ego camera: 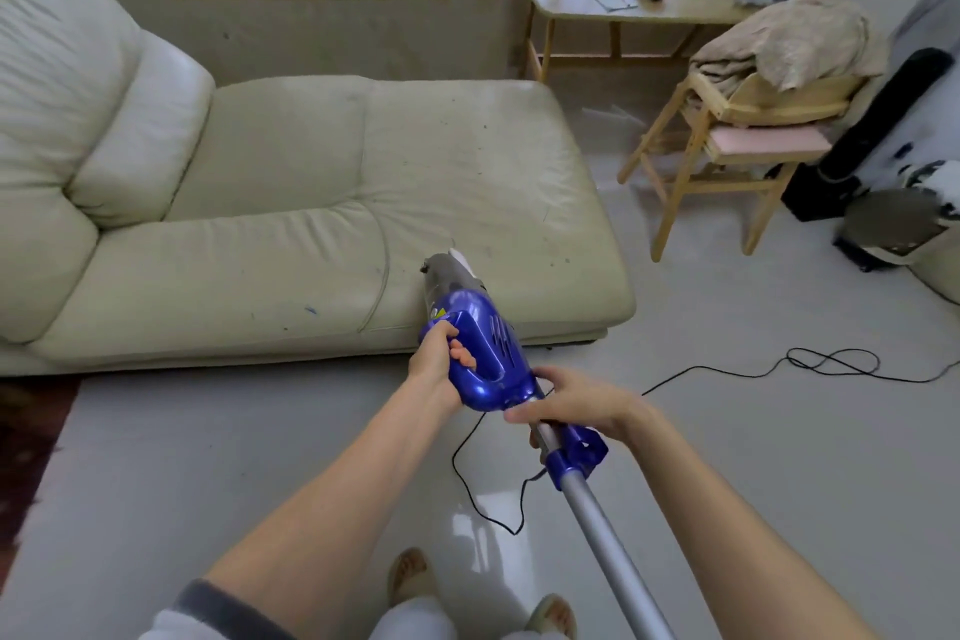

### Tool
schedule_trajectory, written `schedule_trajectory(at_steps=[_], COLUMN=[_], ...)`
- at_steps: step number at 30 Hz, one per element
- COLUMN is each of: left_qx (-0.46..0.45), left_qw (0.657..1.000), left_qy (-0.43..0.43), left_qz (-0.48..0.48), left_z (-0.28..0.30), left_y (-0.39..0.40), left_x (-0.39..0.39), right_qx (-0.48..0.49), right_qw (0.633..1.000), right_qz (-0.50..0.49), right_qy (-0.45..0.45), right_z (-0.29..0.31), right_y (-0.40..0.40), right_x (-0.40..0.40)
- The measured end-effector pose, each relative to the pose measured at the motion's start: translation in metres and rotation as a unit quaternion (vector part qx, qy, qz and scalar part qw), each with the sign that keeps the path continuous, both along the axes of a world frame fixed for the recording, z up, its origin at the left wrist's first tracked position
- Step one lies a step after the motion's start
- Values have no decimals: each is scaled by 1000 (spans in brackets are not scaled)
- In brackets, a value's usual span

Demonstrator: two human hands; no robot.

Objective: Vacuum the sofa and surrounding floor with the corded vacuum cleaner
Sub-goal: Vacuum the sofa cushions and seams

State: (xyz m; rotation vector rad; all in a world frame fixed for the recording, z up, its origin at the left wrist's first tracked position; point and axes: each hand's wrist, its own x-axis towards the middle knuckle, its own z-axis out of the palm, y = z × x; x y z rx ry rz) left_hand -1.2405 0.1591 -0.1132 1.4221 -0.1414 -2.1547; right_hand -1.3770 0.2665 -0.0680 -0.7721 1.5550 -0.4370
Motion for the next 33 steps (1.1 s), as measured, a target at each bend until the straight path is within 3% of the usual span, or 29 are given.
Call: schedule_trajectory(at_steps=[4, 9, 14, 19, 33], left_qx=[6, 9, 15, 12, -8], left_qw=[999, 998, 999, 1000, 973], left_qy=[16, 16, 22, 22, 57], left_qz=[48, 57, 41, -4, -222], left_z=[-4, -8, -8, -5, 15], left_y=[-11, -13, -20, -25, 6], left_x=[25, 44, 53, 45, -117], right_qx=[48, 104, 65, 44, 15], right_qw=[973, 938, 954, 948, 881], right_qz=[-195, -264, -267, -299, -469], right_qy=[-116, -198, -122, -101, -61], right_z=[-20, -42, -54, -56, -23], right_y=[-11, -42, -61, -55, 15], right_x=[21, 44, 56, 52, -71])
